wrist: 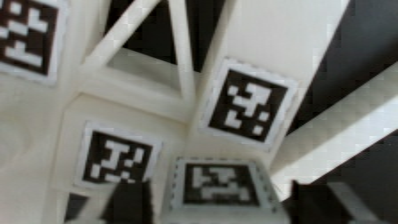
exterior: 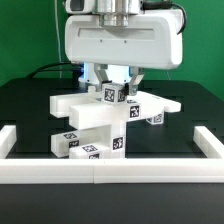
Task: Assemble chair
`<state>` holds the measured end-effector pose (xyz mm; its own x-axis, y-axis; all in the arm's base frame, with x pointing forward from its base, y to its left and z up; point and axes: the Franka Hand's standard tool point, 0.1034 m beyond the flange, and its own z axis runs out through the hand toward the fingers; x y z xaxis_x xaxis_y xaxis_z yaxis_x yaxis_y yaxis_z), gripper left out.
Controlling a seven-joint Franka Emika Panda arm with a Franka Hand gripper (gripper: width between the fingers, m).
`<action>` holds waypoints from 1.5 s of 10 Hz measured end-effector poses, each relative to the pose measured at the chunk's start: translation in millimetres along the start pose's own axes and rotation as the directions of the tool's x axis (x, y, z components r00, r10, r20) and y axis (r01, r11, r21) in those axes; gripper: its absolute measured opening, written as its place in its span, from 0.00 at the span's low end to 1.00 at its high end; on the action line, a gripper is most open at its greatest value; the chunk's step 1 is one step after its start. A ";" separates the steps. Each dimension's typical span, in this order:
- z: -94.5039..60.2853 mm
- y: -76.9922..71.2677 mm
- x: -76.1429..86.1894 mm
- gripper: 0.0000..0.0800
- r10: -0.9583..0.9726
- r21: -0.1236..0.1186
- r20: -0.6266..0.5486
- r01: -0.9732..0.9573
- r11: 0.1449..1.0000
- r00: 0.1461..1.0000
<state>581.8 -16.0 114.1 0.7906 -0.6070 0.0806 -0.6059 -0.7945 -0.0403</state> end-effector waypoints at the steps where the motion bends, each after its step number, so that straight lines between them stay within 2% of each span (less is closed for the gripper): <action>1: 0.2 -1.1 -0.7 0.63 -0.045 -0.001 0.000 0.045 0.999 0.999; 2: 0.2 -2.2 -1.3 0.77 -0.052 0.000 0.000 0.052 0.999 0.999; 3: 0.0 -2.2 -1.1 0.81 -0.124 -0.002 -0.001 0.124 0.992 0.992; 7: -0.4 -1.3 0.3 0.81 -0.474 -0.008 -0.001 0.474 0.880 0.880; 8: -0.4 -0.9 0.6 0.81 -0.569 -0.008 0.000 0.569 0.823 0.823; 10: -0.3 -0.7 0.7 0.81 -0.658 -0.008 0.001 0.658 0.753 0.753; 15: -0.2 3.4 3.4 0.81 -0.876 -0.017 0.011 0.876 0.482 0.483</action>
Offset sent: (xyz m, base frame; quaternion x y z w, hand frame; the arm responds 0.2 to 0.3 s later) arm 0.0031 0.0050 0.0028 -0.0055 -0.0106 -0.2383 0.9711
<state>582.4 -20.8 114.5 0.9131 0.4027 0.0636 0.3986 -0.9146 0.0683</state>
